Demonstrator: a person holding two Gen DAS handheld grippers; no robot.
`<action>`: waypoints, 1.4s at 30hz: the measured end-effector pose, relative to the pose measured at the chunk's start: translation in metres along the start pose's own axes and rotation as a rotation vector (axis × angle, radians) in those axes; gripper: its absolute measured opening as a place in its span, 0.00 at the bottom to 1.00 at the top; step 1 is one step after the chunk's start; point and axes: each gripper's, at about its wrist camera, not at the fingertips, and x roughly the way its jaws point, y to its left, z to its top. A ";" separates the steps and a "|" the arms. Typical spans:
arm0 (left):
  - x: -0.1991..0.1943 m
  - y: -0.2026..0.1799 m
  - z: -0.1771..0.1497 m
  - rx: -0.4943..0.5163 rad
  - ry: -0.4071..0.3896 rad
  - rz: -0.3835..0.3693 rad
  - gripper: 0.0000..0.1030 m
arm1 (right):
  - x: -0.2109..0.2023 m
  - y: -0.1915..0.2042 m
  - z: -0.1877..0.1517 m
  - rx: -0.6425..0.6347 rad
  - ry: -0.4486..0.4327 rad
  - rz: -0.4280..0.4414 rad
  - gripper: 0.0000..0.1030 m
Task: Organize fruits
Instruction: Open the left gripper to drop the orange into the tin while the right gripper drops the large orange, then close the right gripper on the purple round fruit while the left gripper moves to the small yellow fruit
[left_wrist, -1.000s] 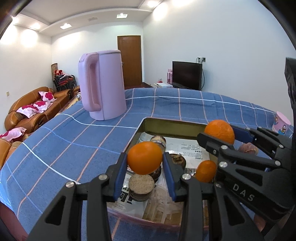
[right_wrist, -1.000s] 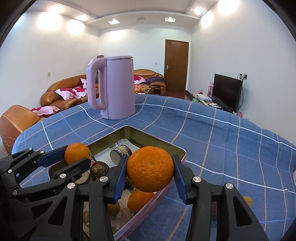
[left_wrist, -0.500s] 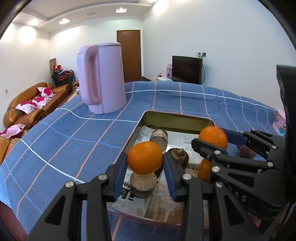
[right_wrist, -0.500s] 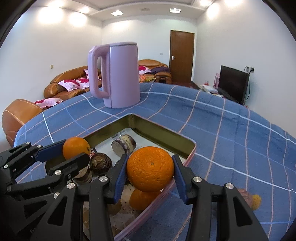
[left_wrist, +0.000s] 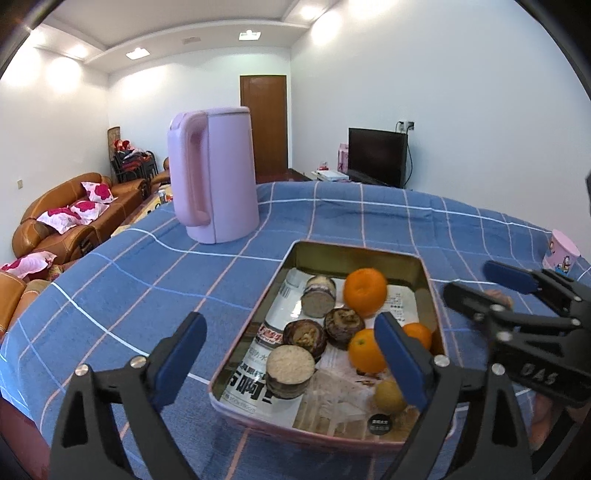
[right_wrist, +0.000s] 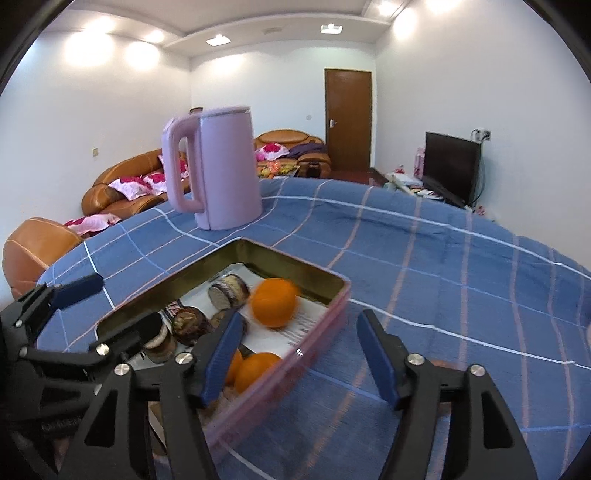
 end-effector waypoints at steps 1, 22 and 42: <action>-0.001 -0.001 0.000 -0.001 -0.003 0.000 0.92 | -0.005 -0.006 -0.002 0.001 -0.002 -0.017 0.66; 0.001 -0.038 0.013 0.048 -0.023 -0.011 0.93 | 0.030 -0.070 -0.015 0.050 0.191 -0.152 0.66; 0.002 -0.128 0.025 0.182 -0.006 -0.111 0.93 | -0.038 -0.112 -0.025 0.149 0.022 -0.275 0.51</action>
